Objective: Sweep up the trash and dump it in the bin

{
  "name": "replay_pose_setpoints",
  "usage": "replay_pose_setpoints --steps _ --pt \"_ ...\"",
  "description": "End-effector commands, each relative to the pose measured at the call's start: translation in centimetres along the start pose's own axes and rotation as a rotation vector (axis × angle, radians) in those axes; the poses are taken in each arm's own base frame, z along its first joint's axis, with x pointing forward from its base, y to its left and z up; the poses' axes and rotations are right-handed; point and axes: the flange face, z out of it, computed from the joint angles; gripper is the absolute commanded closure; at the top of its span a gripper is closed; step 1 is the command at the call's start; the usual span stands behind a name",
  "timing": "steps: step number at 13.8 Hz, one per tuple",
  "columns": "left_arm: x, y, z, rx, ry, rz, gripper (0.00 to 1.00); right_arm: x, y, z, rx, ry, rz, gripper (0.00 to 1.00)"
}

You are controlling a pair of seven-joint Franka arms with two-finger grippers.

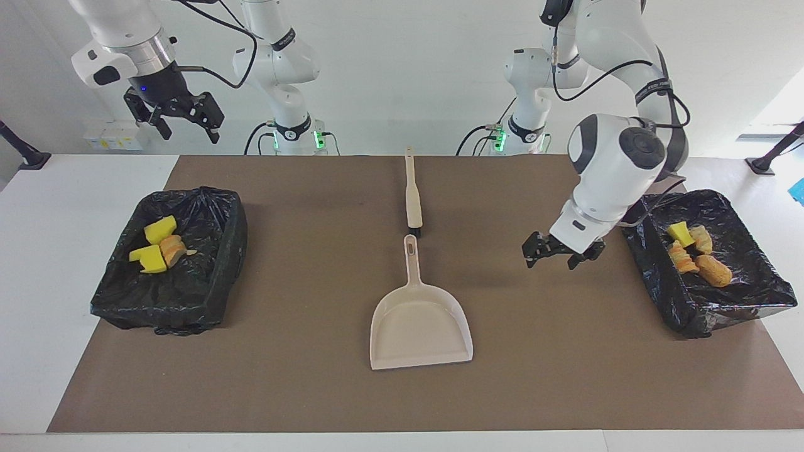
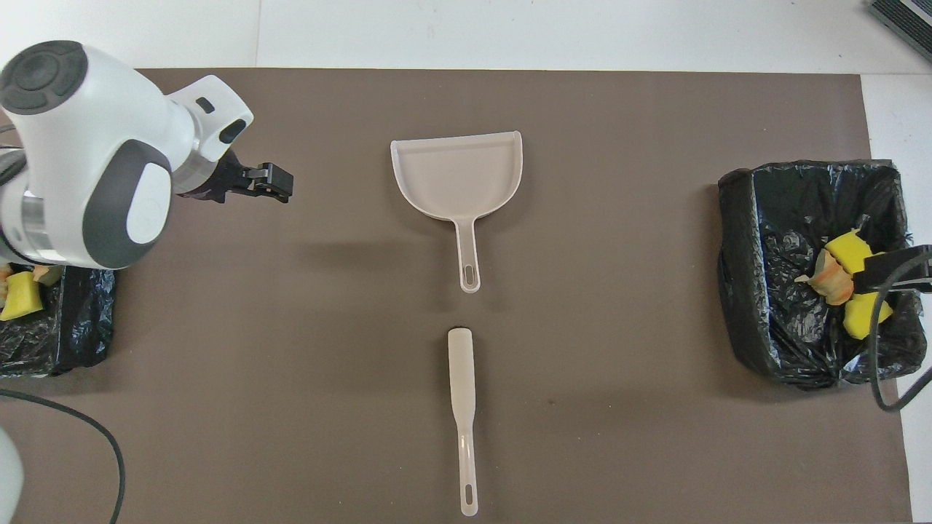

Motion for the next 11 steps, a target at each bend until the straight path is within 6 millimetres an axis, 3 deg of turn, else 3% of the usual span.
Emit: replay_pose_setpoints --steps 1,3,6,8,11 --pt "-2.5 -4.2 -5.5 0.006 -0.012 0.103 0.0 -0.5 0.3 -0.3 0.015 0.003 -0.025 0.0" --pt "-4.6 -6.6 -8.9 0.008 -0.02 0.116 0.0 -0.5 0.1 -0.3 0.017 0.001 -0.026 0.0" --pt "-7.6 -6.6 -13.2 0.063 -0.036 0.129 0.0 -0.6 0.1 -0.2 0.015 -0.003 -0.026 0.0" --pt "-8.6 -6.4 -16.3 0.106 -0.007 0.123 0.0 -0.6 0.2 -0.2 0.017 -0.005 -0.025 0.0" --pt "-10.0 -6.5 -16.3 0.102 -0.016 0.112 0.0 -0.6 0.2 -0.2 0.015 -0.005 -0.025 0.0"
